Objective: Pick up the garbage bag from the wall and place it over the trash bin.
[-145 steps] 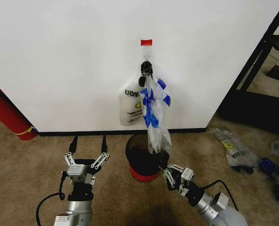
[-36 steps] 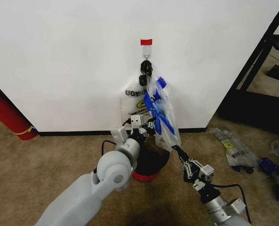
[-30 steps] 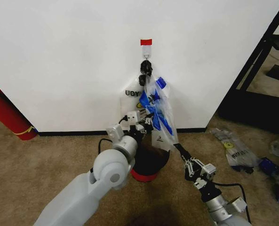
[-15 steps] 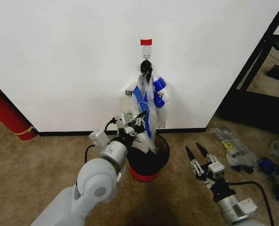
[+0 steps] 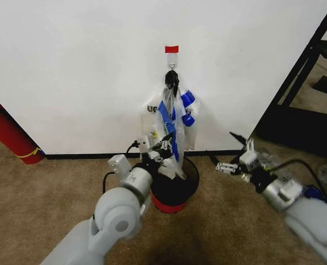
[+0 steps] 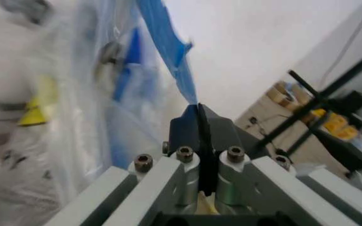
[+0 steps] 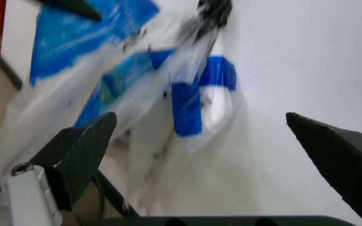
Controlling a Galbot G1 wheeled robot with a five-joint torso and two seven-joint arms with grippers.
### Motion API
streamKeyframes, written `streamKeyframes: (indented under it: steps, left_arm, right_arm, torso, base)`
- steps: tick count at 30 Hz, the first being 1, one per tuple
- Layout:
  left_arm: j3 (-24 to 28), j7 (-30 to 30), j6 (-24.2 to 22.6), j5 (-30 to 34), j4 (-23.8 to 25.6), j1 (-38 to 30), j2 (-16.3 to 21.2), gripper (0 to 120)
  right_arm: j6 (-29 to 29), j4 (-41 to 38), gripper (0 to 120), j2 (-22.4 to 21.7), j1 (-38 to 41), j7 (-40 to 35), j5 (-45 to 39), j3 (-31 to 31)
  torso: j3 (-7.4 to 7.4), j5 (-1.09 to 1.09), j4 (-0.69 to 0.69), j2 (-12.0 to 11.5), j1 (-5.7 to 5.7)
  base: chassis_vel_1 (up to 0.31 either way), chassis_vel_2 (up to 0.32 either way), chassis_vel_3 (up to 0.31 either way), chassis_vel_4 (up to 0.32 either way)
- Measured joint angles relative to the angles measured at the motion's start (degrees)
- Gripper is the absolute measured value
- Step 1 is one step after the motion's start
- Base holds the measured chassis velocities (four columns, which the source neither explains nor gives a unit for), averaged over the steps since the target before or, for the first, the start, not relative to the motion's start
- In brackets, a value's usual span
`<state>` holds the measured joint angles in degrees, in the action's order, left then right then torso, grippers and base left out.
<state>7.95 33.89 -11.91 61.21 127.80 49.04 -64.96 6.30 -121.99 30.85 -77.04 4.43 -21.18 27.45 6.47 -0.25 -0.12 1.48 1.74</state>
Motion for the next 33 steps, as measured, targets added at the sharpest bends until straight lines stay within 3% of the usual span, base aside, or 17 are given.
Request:
streamKeyframes:
  steps: [2,5,8,10,13,18,23,33]
  left_arm:
    - [0.6,0.2,0.0,0.0,-0.3,-0.5,-0.7,0]
    - [0.7,0.4,0.0,-0.3,-0.7,-0.4,-1.1,0]
    - [0.6,0.4,0.0,-0.5,-0.8,-0.2,-1.2,0]
    - [-0.1,0.4,0.1,-0.6,-0.8,-0.1,-1.0,0]
    - [-0.5,0.4,0.1,-0.6,-0.8,0.0,-0.6,0]
    - [-1.0,0.4,0.1,-0.4,-0.4,0.3,-0.2,0]
    - [-1.5,0.4,0.1,-0.5,-0.3,0.9,-0.4,0]
    - [-2.6,0.3,0.1,-0.6,0.7,2.0,-0.2,0]
  right_arm:
    - [0.1,0.7,100,-2.5,2.0,1.8,1.4,-1.6]
    - [0.5,0.6,100,-5.4,3.3,4.1,2.7,-3.4]
    - [1.1,0.8,100,-6.3,4.2,4.6,3.2,-4.8]
    - [1.4,1.9,100,-6.6,8.0,4.9,3.2,-9.3]
    - [1.8,3.5,100,-5.6,12.9,4.9,3.4,-14.3]
    - [3.6,8.9,100,-1.4,26.8,4.9,7.3,-28.0]
    - [4.2,11.9,100,1.4,35.8,5.1,9.7,-35.8]
    - [3.9,14.2,100,2.8,40.5,5.9,9.9,-41.3]
  torso:
    - [0.00,0.08,0.03,0.0,-0.01]
    - [0.00,0.01,0.10,0.0,0.00]
    - [0.00,0.01,0.09,0.0,0.00]
    - [-0.01,0.04,0.04,0.0,-0.01]
    - [-0.01,0.03,0.05,0.0,0.00]
    - [-0.01,0.03,0.07,0.0,-0.01]
    - [0.00,0.01,0.11,0.0,0.00]
    - [-0.01,0.02,0.06,0.0,0.00]
  base:
    - [0.000,0.000,0.000,0.000]
    - [0.000,0.000,0.000,0.000]
    - [0.000,0.000,0.000,0.000]
    - [0.000,0.000,0.000,0.000]
    - [0.000,0.000,0.000,0.000]
    - [0.000,0.000,0.000,0.000]
    - [0.000,0.000,0.000,0.000]
    - [0.000,0.000,0.000,0.000]
